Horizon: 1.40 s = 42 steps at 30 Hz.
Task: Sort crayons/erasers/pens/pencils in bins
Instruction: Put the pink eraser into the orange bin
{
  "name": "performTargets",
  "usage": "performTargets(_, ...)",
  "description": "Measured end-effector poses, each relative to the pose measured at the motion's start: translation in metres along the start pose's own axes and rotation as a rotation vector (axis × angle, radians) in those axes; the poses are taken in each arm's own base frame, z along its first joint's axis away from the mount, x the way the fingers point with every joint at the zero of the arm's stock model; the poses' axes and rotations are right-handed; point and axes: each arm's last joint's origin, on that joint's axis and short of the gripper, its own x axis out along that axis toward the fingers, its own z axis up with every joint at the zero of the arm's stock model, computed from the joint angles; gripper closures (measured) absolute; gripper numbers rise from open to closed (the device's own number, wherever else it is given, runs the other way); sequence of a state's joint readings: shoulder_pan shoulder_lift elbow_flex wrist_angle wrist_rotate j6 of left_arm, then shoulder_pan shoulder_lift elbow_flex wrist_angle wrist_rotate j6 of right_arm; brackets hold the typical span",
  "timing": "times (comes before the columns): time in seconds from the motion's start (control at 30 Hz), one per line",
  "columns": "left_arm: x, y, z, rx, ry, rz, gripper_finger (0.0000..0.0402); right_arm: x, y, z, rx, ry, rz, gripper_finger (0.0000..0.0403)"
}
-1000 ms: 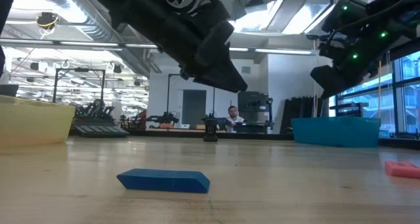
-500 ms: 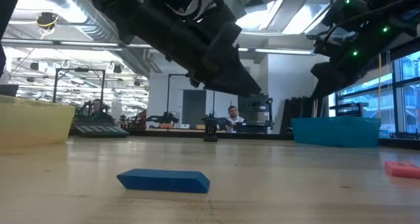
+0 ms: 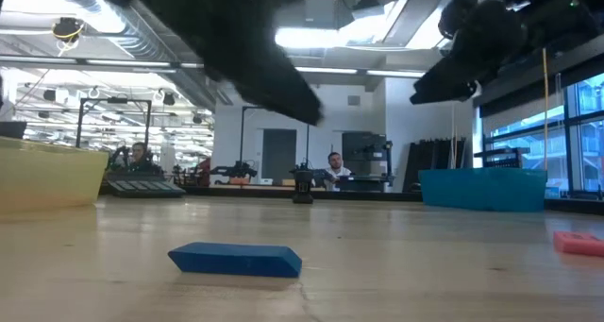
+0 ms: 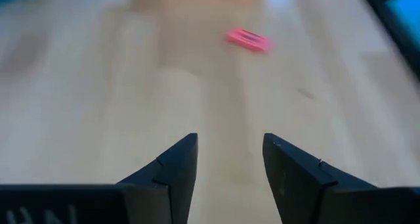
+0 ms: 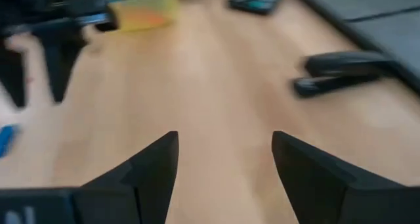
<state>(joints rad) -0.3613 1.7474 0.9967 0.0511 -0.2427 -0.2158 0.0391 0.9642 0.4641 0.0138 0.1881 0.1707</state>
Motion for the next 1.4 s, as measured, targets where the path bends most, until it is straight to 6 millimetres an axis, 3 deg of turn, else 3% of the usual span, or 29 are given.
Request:
performTargets(0.13, -0.005, -0.023, -0.009, 0.022, 0.045, -0.086, 0.0239, 0.009, 0.015, -0.005, -0.068, 0.027, 0.107, 0.0155)
performTargets(0.2, 0.002, -0.030, -0.010, 0.052, -0.001, -0.097, 0.0240, 0.014, 0.023, -0.011, -0.102, 0.064, 0.169, 0.0155)
performTargets(0.33, 0.020, -0.030, -0.019, 0.146, -0.012, -0.095, 0.0240, 0.020, 0.042, -0.027, -0.165, 0.186, 0.371, 0.0155)
performTargets(0.5, 0.026, -0.020, -0.019, 0.173, -0.006, -0.055, 0.0240, 0.021, 0.065, -0.046, -0.220, 0.310, 0.595, 0.0155)
performTargets(0.77, 0.032, 0.006, -0.009, 0.115, -0.062, 0.051, 0.0240, 0.034, 0.085, -0.073, -0.393, 0.390, 0.674, 0.0155)
performTargets(1.17, 0.035, 0.020, -0.005, 0.089, -0.074, 0.088, 0.0240, 0.070, 0.108, -0.084, -0.550, 0.475, 0.738, 0.0159)
performTargets(1.4, 0.035, 0.021, -0.005, 0.113, -0.077, 0.110, 0.0240, 0.079, 0.108, -0.091, -0.591, 0.490, 0.714, 0.0236)
